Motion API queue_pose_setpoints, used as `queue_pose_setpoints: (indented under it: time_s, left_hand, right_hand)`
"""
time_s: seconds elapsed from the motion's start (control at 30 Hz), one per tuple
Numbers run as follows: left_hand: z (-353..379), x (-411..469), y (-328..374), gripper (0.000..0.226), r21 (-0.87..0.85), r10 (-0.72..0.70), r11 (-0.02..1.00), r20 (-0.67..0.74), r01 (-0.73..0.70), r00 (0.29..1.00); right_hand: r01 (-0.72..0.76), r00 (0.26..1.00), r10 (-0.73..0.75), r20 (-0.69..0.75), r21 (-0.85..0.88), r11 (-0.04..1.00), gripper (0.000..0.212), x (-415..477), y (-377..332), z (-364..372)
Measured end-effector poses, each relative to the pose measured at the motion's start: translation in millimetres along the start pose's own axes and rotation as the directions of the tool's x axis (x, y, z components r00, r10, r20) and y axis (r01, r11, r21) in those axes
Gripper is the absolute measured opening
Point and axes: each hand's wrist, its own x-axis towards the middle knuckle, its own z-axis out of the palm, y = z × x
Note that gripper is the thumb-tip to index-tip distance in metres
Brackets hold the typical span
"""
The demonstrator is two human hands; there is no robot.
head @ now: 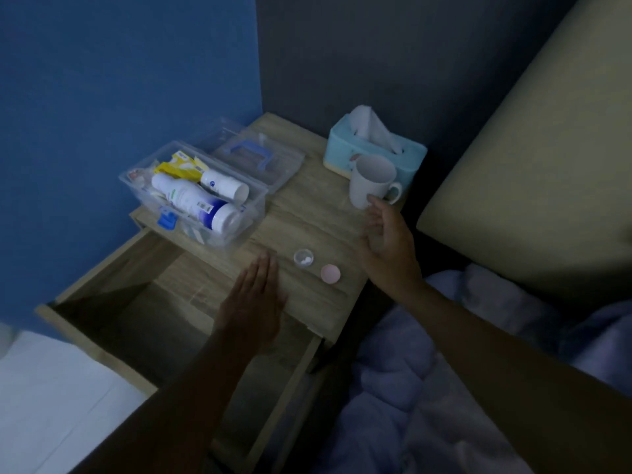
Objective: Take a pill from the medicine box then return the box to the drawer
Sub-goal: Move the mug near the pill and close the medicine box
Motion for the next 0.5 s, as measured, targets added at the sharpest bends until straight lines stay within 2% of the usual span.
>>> queue_pose_setpoints:
  time_s: [0.1, 0.23, 0.4, 0.5]
  left_hand:
    - [-2.4, 1.1, 1.7, 0.068, 0.007, -0.007, 1.000, 0.040, 0.006, 0.999]
    - [-3.8, 4.1, 3.1, 0.071, 0.033, -0.036, 0.999, 0.081, 0.033, 0.996]
    - [-4.6, 6.8, 4.6, 0.072, 0.085, -0.069, 0.995, 0.119, 0.060, 0.991]
    - [-5.6, 8.1, 5.8, 0.072, 0.095, -0.074, 0.994, 0.131, 0.062, 0.989]
  right_hand:
    - [0.057, 0.998, -0.054, 0.029, -0.139, 0.989, 0.058, 37.4, -12.6, -9.3]
    - [0.041, 0.997, -0.017, 0.069, -0.362, 0.931, 0.056, 79.6, -19.2, -12.8]
    - [-0.117, 0.977, 0.195, 0.082, -0.556, 0.823, 0.090, 116.2, -7.3, -10.2]
    - [-0.209, 0.959, 0.280, 0.045, -0.556, 0.805, 0.095, 128.6, -2.8, -6.7]
